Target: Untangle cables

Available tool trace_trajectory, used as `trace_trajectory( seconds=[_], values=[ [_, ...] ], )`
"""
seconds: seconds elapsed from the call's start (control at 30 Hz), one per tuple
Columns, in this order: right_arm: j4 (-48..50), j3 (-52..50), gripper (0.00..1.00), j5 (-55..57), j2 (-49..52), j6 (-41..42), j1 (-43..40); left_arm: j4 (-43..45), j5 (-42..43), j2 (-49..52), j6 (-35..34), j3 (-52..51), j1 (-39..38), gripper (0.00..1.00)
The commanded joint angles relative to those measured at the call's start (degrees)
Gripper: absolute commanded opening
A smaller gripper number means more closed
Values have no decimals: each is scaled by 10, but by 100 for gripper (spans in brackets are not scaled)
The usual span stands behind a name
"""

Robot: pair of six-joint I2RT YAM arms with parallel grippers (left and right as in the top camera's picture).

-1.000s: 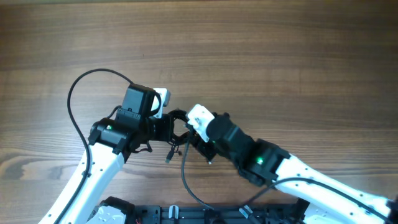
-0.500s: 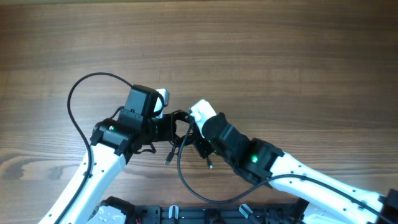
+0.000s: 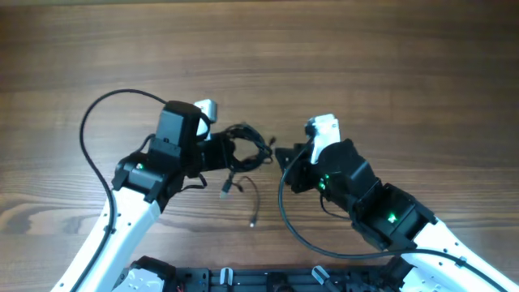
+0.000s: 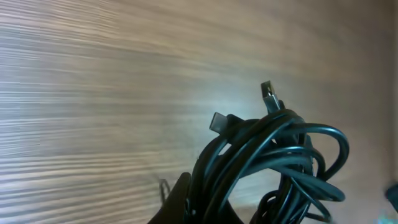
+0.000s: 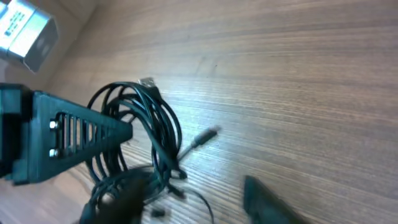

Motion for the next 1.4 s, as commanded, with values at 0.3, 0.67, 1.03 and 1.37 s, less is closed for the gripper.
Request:
trace_trajectory(
  seconds=[0.3,0.67,1.03,1.37],
  values=[
    [52,5,66,-138,103,-9,2,5,76,2,-103,-4,79,4],
    [143,5,66,-40,161,64,2,0,90,2,-102,-5,78,4],
    [128,5,68,17,157,62,-15,0,89,2,-102,-5,78,4],
    [149,5,68,-31,160,62,-20,1,149,2,-102,-5,78,4]
  ],
)
